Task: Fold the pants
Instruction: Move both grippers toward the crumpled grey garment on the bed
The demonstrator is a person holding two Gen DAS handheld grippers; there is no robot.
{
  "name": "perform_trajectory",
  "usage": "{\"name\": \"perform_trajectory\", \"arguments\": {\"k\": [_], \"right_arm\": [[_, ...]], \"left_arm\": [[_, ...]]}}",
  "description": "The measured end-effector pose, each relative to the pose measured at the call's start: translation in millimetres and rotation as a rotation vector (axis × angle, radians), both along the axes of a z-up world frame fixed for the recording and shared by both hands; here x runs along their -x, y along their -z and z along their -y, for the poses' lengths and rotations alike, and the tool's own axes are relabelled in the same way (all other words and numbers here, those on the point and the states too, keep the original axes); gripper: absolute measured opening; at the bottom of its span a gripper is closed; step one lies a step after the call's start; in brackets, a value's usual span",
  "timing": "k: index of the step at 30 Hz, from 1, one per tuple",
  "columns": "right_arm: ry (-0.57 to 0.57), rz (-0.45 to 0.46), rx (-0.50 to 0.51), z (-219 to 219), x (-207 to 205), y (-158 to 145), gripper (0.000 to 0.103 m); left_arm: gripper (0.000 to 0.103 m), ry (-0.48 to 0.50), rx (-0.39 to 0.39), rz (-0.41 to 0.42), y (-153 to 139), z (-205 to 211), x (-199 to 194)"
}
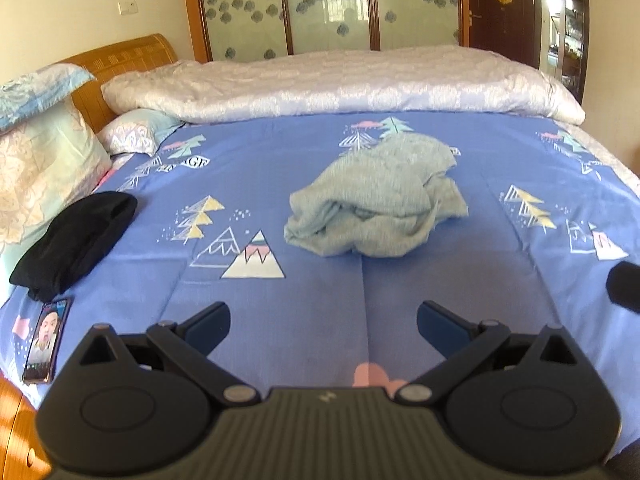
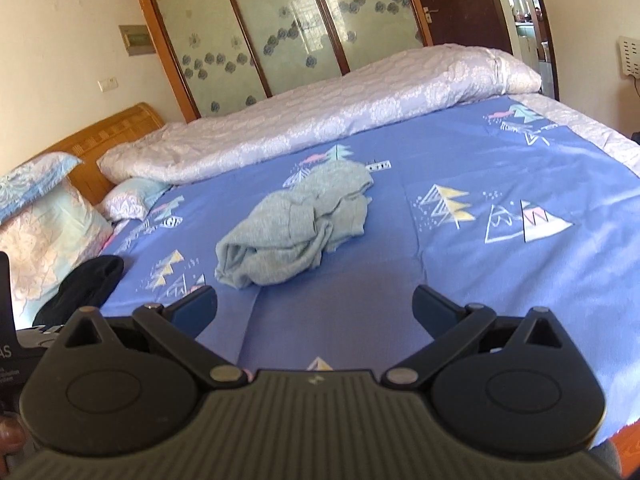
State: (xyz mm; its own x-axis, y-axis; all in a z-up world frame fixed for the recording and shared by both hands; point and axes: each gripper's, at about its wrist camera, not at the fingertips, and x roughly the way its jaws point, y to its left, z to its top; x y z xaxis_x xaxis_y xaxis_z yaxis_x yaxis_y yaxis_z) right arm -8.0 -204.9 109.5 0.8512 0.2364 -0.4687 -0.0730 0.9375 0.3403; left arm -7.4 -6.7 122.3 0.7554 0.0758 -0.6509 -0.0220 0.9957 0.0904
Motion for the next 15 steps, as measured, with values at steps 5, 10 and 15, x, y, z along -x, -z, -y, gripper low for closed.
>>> {"name": "perform_trajectory", "arguments": {"k": [5, 10, 15], "right_arm": [[0.010, 0.005, 0.020, -0.9, 0.5, 0.3, 0.103], [0.027, -0.008, 0.011, 4.3, -1.8, 2.8, 0.103], [0.036, -0.011, 0.011, 5.8, -2.1, 2.7, 0.103]], "left_arm": [[0.103, 0.003, -0.008, 0.011, -2.2, 3.4, 1.3], [0.103, 0.004, -0.021, 0.014, 0.0, 5.0, 3.5], [0.103, -0.005, -0.030, 0.023, 0.0, 3.3, 4.8]]}}
